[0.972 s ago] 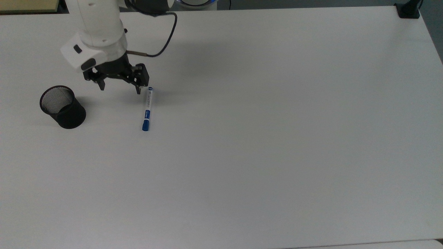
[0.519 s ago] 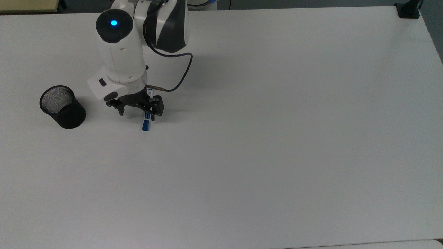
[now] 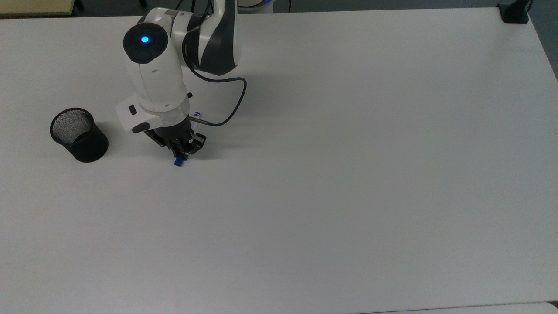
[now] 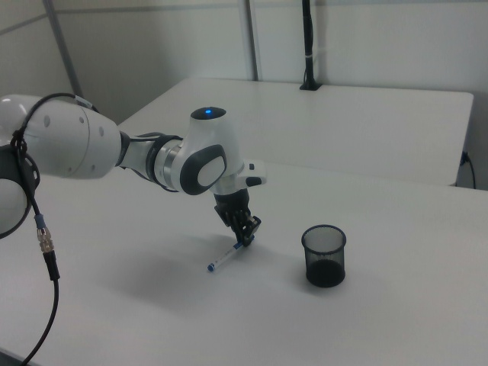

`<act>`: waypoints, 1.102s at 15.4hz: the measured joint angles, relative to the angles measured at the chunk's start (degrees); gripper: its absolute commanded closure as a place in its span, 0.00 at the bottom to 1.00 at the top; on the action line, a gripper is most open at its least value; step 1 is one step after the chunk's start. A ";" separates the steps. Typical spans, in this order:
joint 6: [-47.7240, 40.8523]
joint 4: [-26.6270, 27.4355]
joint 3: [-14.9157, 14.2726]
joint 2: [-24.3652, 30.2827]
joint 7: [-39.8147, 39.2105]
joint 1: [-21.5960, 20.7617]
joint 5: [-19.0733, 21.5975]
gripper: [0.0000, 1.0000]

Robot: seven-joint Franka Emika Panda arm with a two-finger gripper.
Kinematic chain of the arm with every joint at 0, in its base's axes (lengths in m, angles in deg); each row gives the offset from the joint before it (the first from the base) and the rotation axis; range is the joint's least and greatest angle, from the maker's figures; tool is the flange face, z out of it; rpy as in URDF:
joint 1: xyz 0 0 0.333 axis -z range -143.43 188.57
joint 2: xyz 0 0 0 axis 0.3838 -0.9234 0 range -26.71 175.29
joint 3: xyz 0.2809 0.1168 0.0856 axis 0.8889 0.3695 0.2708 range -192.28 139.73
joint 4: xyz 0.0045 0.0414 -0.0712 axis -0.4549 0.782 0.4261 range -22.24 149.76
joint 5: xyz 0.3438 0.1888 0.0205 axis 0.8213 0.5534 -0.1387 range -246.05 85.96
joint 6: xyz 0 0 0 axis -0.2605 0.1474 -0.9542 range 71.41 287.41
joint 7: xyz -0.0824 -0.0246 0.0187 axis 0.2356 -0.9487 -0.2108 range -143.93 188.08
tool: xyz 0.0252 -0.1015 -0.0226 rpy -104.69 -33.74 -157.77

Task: Insert the marker
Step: 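Lift the marker upright and carry it over the black mesh cup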

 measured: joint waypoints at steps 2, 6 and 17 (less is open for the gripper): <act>0.17 -0.47 -0.02 0.29 0.10 0.07 0.01 1.00; 0.25 -2.12 -0.39 5.72 0.19 1.74 0.01 1.00; 21.55 4.32 -2.06 16.09 -11.95 11.49 0.00 1.00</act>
